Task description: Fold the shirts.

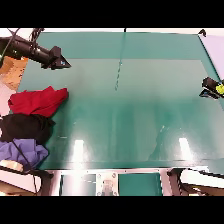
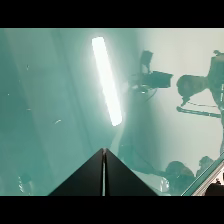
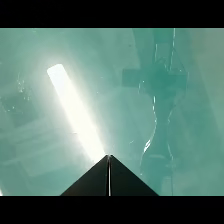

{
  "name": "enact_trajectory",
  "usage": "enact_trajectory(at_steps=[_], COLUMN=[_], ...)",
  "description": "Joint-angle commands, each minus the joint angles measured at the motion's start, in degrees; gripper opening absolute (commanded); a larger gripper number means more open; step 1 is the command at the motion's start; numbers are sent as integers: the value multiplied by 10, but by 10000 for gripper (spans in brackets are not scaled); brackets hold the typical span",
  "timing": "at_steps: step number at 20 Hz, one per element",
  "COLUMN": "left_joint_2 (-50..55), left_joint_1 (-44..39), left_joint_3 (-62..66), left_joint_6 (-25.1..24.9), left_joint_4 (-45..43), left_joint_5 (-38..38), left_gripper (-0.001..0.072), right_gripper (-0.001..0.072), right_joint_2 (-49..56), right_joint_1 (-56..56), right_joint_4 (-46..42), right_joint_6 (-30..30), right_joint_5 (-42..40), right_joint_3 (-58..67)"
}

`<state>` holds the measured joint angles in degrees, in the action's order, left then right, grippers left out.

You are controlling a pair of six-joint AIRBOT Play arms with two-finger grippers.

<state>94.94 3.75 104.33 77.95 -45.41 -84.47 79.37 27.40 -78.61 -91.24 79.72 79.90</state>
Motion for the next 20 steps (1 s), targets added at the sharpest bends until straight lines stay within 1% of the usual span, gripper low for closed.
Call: enact_trajectory(at_steps=[1, 18, 20], left_joint_2=[0, 0, 0], left_joint_1=[0, 0, 0], left_joint_3=[1, 1, 1], left_joint_6=[0, 0, 0], left_joint_4=[0, 0, 1], left_joint_5=[0, 1, 21], left_gripper=[21, 21, 21], right_gripper=[12, 12, 12], right_joint_2=[0, 0, 0], right_joint_1=[0, 0, 0], right_joint_4=[0, 0, 0], right_joint_6=[0, 0, 0], right_joint_5=[0, 0, 0], right_joint_3=[0, 0, 0])
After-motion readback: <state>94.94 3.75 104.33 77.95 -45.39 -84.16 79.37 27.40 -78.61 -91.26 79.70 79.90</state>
